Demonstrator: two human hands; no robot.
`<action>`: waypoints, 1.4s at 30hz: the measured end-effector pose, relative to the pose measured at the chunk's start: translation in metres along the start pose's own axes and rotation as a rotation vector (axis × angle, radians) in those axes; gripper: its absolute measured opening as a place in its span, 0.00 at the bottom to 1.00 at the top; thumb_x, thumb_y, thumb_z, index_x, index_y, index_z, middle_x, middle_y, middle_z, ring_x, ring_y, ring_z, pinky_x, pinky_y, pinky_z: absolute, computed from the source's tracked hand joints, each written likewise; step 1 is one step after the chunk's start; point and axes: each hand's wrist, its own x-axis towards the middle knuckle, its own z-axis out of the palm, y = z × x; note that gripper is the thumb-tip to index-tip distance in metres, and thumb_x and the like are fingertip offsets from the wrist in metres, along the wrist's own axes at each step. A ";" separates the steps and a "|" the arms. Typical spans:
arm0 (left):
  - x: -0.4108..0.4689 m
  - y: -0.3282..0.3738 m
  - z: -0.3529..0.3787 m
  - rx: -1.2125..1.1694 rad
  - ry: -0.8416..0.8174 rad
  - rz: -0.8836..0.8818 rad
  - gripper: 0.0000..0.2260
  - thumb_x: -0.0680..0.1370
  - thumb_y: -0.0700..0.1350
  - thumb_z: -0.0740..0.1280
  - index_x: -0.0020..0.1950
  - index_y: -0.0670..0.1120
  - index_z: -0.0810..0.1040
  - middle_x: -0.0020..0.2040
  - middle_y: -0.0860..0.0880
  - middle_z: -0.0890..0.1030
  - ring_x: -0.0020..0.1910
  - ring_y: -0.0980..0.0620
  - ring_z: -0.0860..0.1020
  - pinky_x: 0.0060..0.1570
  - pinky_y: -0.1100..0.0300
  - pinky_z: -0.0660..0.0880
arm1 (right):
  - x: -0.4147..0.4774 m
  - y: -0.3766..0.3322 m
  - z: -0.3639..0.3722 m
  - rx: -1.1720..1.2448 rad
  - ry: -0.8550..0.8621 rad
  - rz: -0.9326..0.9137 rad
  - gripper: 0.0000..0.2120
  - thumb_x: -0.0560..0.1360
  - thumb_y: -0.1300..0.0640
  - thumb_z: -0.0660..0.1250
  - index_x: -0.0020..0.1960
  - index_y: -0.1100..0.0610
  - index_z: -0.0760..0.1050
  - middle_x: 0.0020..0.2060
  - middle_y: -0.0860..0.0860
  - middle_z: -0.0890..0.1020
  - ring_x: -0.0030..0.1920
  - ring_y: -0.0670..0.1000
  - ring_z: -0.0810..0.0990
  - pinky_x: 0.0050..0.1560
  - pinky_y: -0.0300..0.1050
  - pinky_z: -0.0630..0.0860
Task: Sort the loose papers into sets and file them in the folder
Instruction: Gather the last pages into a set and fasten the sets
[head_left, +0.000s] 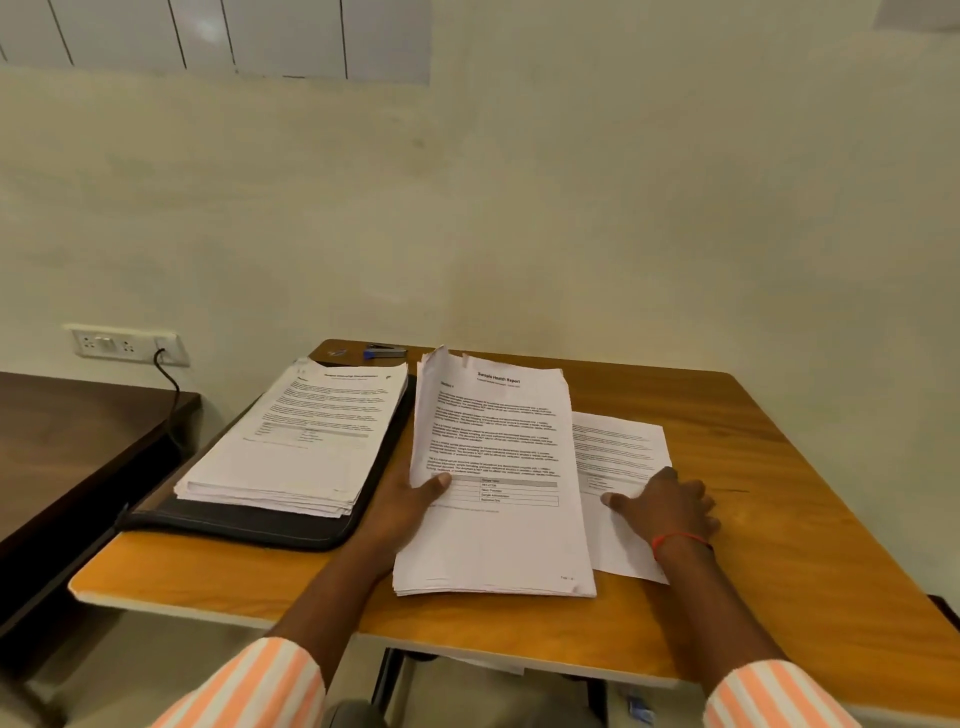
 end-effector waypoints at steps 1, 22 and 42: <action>0.000 -0.001 -0.001 -0.007 -0.005 -0.006 0.29 0.75 0.53 0.73 0.74 0.54 0.69 0.64 0.50 0.81 0.61 0.45 0.82 0.57 0.47 0.81 | 0.003 0.000 0.001 0.068 -0.023 -0.012 0.44 0.66 0.36 0.77 0.70 0.59 0.64 0.65 0.62 0.74 0.64 0.63 0.74 0.62 0.57 0.74; 0.017 0.011 0.006 0.242 -0.091 -0.375 0.18 0.76 0.45 0.75 0.64 0.45 0.76 0.57 0.50 0.81 0.50 0.49 0.80 0.51 0.54 0.79 | -0.010 -0.008 0.011 0.376 -0.094 -0.201 0.12 0.77 0.50 0.71 0.51 0.58 0.74 0.42 0.48 0.79 0.40 0.51 0.78 0.31 0.39 0.67; -0.007 0.025 0.028 0.316 -0.074 -0.212 0.10 0.79 0.53 0.71 0.59 0.52 0.79 0.60 0.51 0.82 0.48 0.56 0.81 0.44 0.62 0.76 | -0.053 0.000 -0.008 1.085 -0.809 -0.422 0.21 0.78 0.66 0.69 0.69 0.58 0.72 0.62 0.56 0.82 0.61 0.60 0.82 0.64 0.64 0.76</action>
